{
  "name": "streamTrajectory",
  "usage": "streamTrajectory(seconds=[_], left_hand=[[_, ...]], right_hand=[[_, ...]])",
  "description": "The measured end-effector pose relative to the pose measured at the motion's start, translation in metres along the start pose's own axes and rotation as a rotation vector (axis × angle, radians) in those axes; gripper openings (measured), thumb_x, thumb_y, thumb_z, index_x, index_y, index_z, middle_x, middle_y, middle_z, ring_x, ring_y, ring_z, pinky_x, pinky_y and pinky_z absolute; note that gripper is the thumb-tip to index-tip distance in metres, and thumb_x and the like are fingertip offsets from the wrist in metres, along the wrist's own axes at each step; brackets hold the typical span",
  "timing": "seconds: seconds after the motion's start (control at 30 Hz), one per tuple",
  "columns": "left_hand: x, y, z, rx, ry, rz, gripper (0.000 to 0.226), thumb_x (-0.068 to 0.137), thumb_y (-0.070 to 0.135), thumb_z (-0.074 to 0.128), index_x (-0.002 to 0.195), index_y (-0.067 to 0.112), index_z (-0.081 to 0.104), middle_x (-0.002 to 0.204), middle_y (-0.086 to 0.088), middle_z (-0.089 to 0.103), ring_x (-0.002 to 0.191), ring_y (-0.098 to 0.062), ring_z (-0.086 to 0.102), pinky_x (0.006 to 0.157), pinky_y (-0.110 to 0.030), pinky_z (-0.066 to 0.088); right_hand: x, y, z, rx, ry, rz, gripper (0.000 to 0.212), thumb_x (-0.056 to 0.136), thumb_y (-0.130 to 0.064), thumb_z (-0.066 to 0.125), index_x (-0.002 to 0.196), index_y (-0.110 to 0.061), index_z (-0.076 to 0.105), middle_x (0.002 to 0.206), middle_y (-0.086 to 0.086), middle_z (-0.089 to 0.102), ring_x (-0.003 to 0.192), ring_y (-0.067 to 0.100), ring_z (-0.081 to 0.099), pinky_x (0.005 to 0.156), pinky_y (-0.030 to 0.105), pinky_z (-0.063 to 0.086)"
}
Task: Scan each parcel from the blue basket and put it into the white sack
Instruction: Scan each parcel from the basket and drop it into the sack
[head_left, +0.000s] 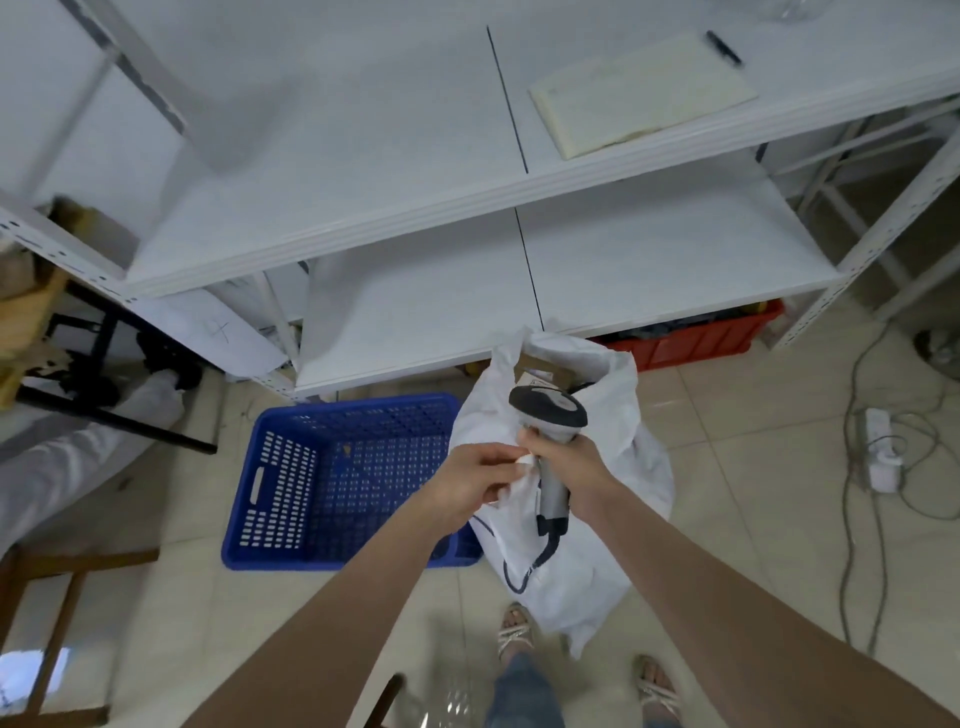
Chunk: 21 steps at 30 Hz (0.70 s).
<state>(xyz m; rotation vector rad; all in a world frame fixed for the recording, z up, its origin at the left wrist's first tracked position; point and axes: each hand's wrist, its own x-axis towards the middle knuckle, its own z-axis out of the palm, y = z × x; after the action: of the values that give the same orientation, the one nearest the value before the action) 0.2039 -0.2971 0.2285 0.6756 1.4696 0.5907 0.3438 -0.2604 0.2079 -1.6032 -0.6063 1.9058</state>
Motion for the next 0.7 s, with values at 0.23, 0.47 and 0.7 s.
streamTrajectory(seconds=[0.23,0.47,0.7], left_hand=[[0.034,0.027,-0.043,0.029,0.256,-0.081,0.028,0.09,0.017,0.063,0.114,0.002,0.063,0.107,-0.012,0.068,0.087,-0.017,0.065,0.072,-0.026,0.056],[0.098,0.017,-0.007,0.235,0.161,-0.224,0.047,0.086,0.021,0.07,0.126,0.004,0.051,0.11,-0.012,0.061,0.1,-0.025,0.061,0.08,-0.036,0.057],[0.112,0.004,0.002,0.343,0.057,-0.137,0.069,0.088,0.005,0.062,0.149,0.015,0.031,0.14,-0.012,0.045,0.111,-0.026,0.052,0.074,-0.027,0.05]], right_hand=[[0.006,0.025,-0.001,0.046,0.097,0.041,0.029,0.076,0.007,0.069,0.102,-0.003,0.065,0.098,0.012,0.069,0.091,0.031,0.065,0.08,0.039,0.054],[-0.008,0.019,-0.024,0.053,0.064,0.028,0.018,0.078,0.006,0.07,0.091,-0.006,0.066,0.077,0.01,0.065,0.073,0.025,0.061,0.064,0.034,0.054],[0.043,-0.025,-0.071,0.133,0.375,-0.004,0.018,0.08,-0.005,0.074,0.078,-0.006,0.057,0.081,0.015,0.061,0.066,0.025,0.059,0.06,0.033,0.052]])
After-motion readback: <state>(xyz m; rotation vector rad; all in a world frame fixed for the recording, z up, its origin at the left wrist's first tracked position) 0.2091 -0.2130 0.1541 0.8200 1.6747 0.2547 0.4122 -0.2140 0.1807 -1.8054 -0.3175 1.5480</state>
